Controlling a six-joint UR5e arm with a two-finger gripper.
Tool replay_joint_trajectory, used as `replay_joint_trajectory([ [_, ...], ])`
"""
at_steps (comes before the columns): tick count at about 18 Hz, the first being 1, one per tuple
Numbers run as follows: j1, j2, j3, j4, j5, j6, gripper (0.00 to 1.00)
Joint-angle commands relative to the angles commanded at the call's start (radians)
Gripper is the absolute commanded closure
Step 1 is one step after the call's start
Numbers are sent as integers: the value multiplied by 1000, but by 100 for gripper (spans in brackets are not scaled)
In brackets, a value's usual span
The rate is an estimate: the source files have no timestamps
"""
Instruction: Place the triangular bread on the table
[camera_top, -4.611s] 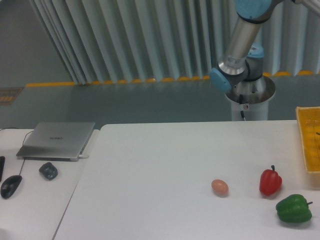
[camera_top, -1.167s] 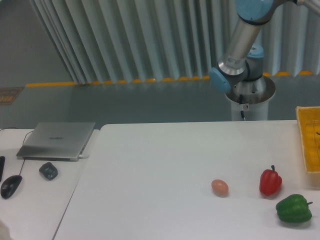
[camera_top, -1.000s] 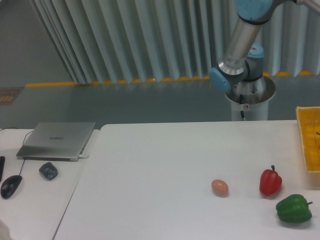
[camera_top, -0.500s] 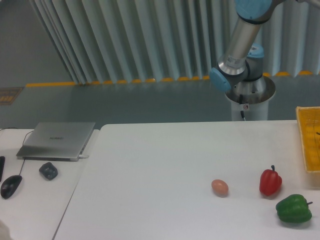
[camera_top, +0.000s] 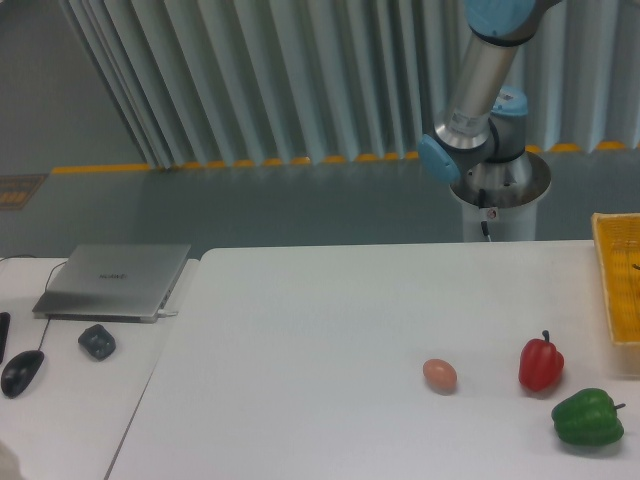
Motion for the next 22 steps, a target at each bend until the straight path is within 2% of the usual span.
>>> replay_joint_trajectory([
  [4,-77,20,-8,-31,-29,-104,88],
  [7,-103,28,-14,-45,-78,-127,88],
  [11,-149,40,-40,-32,-172,-267,88],
  [13,-204,44,-63,-22,-163,-322,88],
  [16,-261,60,-144,-20,-138,-342,88],
  [22,-354,63,-182,-20,-137,-353,85],
])
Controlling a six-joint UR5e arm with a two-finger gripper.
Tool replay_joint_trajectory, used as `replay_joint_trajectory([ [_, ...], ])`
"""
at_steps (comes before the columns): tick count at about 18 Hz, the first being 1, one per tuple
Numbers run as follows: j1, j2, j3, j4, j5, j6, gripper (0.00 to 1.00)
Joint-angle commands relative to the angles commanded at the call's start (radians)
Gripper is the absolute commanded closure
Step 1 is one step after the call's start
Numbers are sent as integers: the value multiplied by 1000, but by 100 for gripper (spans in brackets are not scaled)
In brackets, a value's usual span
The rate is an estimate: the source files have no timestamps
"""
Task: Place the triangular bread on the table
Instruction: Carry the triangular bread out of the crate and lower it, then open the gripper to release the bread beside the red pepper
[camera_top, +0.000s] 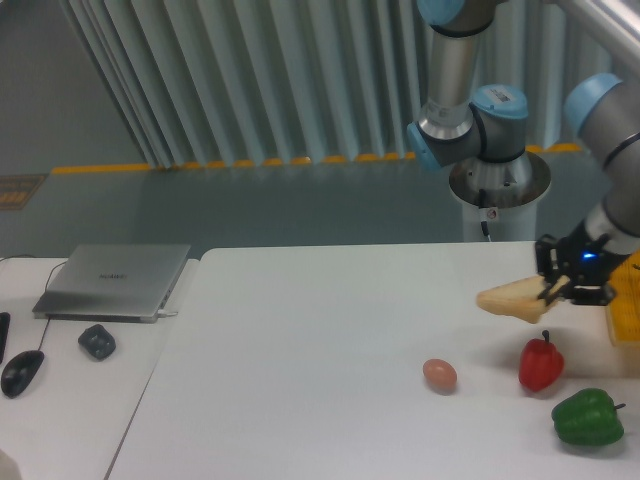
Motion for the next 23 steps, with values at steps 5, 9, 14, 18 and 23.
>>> replay_joint_trajectory([
  [5,-32,-3,-49,69,20,-12,75],
  [9,-32,-5,-55,95,44,-3,25],
  [14,-48,-3,-51,132,112,-9,0],
  [18,-45,12,-43,291,147,0,0],
  [23,-42,17,-44,402,212,37,0],
])
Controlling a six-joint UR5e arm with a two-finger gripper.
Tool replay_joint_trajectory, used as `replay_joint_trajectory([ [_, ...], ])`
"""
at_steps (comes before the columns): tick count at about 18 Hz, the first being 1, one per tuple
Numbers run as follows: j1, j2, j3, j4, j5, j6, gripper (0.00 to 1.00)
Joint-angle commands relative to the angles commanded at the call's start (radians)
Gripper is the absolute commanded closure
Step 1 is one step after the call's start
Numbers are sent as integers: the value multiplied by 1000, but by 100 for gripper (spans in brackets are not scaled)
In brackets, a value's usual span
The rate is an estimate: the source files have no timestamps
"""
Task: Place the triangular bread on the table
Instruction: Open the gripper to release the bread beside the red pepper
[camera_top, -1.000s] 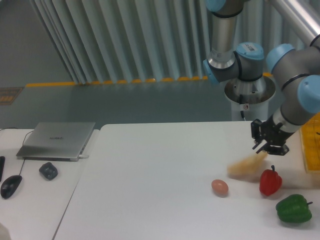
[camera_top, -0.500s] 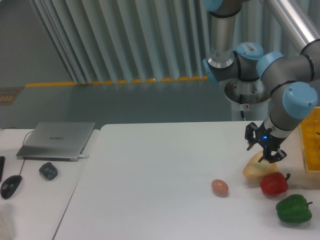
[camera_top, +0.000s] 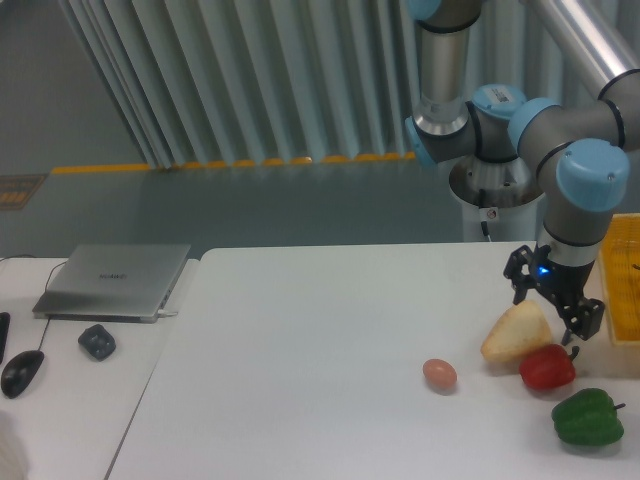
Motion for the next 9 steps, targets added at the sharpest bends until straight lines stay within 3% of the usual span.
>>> replay_joint_trajectory([
  [4,0,0,-2,32,19,8,0],
  [6,0,0,-5,104,17,9,0],
  [9,2,0,-11,108,17,9,0],
])
